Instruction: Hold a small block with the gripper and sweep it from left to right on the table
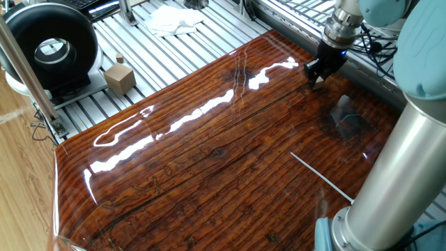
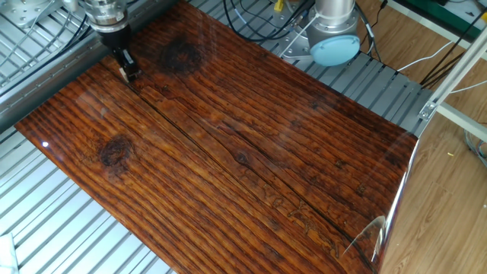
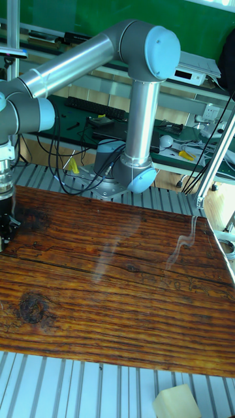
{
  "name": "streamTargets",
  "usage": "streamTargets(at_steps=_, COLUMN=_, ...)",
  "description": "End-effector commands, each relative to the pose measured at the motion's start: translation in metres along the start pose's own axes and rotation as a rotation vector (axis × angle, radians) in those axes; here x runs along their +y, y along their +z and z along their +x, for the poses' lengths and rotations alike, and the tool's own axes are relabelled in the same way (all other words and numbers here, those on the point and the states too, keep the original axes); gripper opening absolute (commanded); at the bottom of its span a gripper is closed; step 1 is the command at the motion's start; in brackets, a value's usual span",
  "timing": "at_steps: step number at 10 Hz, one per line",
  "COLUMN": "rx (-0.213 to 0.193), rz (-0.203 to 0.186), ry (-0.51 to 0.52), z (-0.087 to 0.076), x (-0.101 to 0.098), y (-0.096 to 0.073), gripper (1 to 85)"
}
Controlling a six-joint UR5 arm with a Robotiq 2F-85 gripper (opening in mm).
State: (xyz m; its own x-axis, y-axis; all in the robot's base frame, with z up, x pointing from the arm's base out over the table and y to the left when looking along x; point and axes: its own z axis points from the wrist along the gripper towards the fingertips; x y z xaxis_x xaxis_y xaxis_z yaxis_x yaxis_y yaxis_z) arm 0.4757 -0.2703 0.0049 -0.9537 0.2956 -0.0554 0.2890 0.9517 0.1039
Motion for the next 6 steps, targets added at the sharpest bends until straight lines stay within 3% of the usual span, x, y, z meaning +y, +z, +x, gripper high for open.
streamTargets(at_steps=1, rx=-0.005, rz=-0.01, ry=0.012, z=-0.0015, x=0.0038, y=-0.0014, gripper=1.0)
streamTargets(at_steps=6, rx=-0.003, rz=-0.012, ry=0.015, z=-0.0008, x=0.0082, y=-0.0019, gripper=1.0)
